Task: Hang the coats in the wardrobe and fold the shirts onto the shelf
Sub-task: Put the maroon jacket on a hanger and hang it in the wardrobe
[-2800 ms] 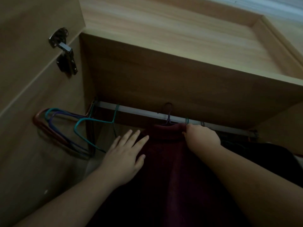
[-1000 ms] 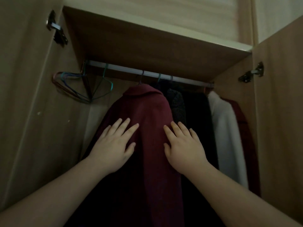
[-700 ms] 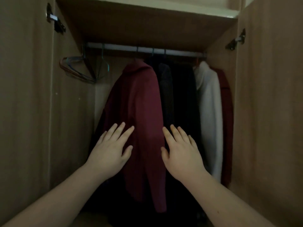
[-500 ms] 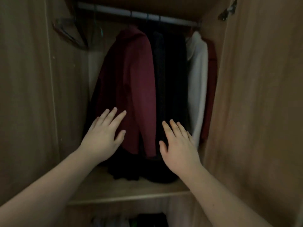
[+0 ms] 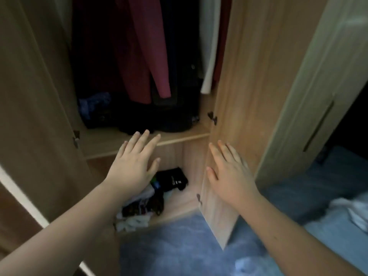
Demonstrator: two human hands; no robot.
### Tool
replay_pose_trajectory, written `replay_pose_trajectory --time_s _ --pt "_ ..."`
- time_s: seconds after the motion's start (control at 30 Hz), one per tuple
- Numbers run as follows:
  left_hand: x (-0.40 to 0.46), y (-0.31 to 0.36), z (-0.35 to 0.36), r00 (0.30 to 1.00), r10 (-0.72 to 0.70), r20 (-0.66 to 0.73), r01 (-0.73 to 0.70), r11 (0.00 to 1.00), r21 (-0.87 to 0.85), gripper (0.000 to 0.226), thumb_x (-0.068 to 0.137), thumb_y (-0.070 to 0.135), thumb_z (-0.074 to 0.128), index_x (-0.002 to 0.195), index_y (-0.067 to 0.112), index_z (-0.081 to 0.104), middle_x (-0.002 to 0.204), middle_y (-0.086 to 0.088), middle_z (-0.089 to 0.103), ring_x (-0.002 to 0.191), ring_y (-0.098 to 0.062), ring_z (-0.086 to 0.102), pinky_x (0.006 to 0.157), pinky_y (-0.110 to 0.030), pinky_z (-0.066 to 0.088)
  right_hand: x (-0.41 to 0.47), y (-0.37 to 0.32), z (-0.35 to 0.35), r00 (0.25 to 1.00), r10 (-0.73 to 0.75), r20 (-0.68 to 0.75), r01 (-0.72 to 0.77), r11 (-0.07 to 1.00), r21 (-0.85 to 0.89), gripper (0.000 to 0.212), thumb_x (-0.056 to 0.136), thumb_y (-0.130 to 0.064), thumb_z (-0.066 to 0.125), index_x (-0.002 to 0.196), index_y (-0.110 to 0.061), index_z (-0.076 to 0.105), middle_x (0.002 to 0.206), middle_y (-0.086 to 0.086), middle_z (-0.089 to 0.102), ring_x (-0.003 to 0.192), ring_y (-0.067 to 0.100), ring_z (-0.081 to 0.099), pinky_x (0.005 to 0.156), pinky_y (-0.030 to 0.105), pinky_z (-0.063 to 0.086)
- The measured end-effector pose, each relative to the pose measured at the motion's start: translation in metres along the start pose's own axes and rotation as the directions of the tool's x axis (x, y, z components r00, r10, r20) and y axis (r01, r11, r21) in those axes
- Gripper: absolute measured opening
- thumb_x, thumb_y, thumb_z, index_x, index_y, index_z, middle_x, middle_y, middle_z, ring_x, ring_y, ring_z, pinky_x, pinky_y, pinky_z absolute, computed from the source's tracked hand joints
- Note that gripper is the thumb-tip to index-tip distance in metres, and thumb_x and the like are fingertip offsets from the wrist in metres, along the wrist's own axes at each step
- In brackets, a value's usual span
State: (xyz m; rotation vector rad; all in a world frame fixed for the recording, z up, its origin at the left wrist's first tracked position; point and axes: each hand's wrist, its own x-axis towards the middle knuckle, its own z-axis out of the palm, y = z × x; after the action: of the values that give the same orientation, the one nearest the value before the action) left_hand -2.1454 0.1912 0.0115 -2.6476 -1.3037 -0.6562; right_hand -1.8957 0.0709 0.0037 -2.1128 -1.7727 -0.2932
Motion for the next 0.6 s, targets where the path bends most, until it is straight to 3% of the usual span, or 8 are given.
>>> replay_pose_trajectory --time_s 0.13,0.23,0.4,0.6 --pt "-0.032 0.049 0.028 0.994 0.060 0.094 -0.052 0.995 -0.079 0.064 0.096 0.049 0.038 0.153 0.035 0.012 0.163 -0.001 0.014 0.150 -0.023 0.006 0.121 -0.046 0.014 -0.077 0.034 -0.005 0.989 0.133 0.058 -0.126 0.987 -0.100 0.065 0.096 -0.043 0.044 0.154 -0.024 0.021 0.159 0.002 0.027 0.148 0.022 0.018 0.117 0.047 0.024" --pt "-0.050 0.099 0.041 0.973 0.201 0.115 -0.191 0.977 -0.090 0.062 0.095 0.052 0.032 0.152 0.036 0.015 0.162 -0.002 0.018 0.150 -0.025 0.012 0.119 -0.047 0.017 -0.126 0.064 -0.019 0.970 0.238 0.057 -0.228 0.964 -0.140 0.066 0.092 -0.044 0.047 0.152 -0.023 0.028 0.157 0.002 0.032 0.147 0.024 0.024 0.114 0.050 0.028" --pt "-0.060 0.179 0.059 0.887 0.427 0.175 -0.419 0.904 -0.083 0.063 0.094 0.058 0.019 0.152 0.036 0.014 0.160 -0.003 0.023 0.148 -0.026 0.017 0.119 -0.046 0.020 -0.191 0.108 -0.043 0.938 0.347 0.019 -0.337 0.921 -0.194 0.069 0.088 -0.051 0.030 0.152 -0.025 0.032 0.157 0.002 0.036 0.146 0.024 0.028 0.114 0.050 0.031" --pt "-0.036 0.302 0.069 0.818 0.555 0.149 -0.526 0.828 -0.193 0.068 0.089 0.059 0.018 0.152 0.035 0.017 0.160 -0.005 0.023 0.148 -0.029 0.019 0.117 -0.047 0.023 -0.280 0.188 -0.078 0.850 0.527 -0.008 -0.517 0.830 -0.208 0.067 0.096 -0.047 0.040 0.156 -0.029 0.015 0.164 0.000 0.016 0.151 0.022 0.011 0.120 0.048 0.019"
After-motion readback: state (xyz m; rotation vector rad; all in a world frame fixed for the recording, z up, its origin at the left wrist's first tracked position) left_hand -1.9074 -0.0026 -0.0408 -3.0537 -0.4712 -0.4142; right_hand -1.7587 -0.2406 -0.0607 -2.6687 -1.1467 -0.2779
